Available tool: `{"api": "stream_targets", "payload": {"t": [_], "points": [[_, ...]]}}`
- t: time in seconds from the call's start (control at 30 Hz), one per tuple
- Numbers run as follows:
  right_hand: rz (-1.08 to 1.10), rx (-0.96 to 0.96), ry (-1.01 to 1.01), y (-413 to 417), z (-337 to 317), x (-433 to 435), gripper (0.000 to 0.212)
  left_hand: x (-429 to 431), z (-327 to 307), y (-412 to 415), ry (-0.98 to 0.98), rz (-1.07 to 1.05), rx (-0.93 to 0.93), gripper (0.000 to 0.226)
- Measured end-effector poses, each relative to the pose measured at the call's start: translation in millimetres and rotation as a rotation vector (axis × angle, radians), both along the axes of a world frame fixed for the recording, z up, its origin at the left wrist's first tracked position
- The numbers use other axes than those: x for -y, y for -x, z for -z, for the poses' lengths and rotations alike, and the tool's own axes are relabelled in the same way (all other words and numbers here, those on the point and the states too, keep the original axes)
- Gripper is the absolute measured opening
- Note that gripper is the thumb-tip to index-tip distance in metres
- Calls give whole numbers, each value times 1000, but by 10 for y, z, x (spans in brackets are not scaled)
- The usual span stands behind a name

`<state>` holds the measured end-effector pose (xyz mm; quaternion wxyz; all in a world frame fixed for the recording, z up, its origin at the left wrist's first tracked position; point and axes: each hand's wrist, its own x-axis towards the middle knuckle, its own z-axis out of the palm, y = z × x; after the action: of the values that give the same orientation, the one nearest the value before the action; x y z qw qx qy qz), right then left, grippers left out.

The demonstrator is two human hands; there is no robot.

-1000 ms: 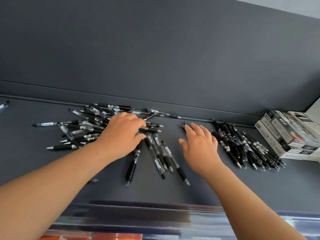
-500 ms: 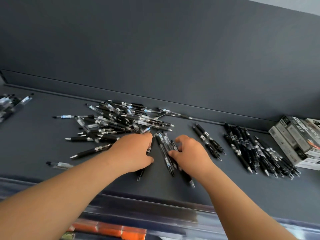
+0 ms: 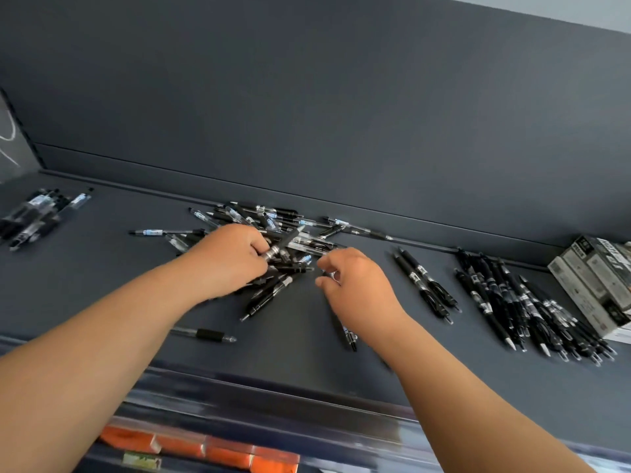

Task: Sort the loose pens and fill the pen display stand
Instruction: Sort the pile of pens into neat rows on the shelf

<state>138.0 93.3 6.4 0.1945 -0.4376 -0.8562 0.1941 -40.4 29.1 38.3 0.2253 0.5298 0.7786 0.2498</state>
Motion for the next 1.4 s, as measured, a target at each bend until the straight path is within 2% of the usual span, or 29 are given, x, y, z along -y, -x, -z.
{"api": "stream_targets", "payload": {"t": [0.17,0.4,0.53,0.7,0.93,1.07,1.2,1.4], "points": [[-80,44,-16,355,106,-10,29,146,-16,312,-72,-149,132,14],[-143,267,-150,649,185,-89,28,307,56,632,-84,-193,169,14],[-140,260,-152,679,173,-120,23,371,93,718,17,-131,99,18],[-81,171,-87,638,110,-154,24,361,212,605,162,56,-125,22],[-122,179,-7,521,96,-140,15,313,295,576,180,119,-321,21],[-144,221,1,517,99,-122,19,305,268,679,175,101,-355,27],[-168,349,-92,540,119,-143,29,320,196,798,153,62,-372,26],[-246,485,-221,560,86,-218,28,355,165,811,128,24,-305,18]]}}
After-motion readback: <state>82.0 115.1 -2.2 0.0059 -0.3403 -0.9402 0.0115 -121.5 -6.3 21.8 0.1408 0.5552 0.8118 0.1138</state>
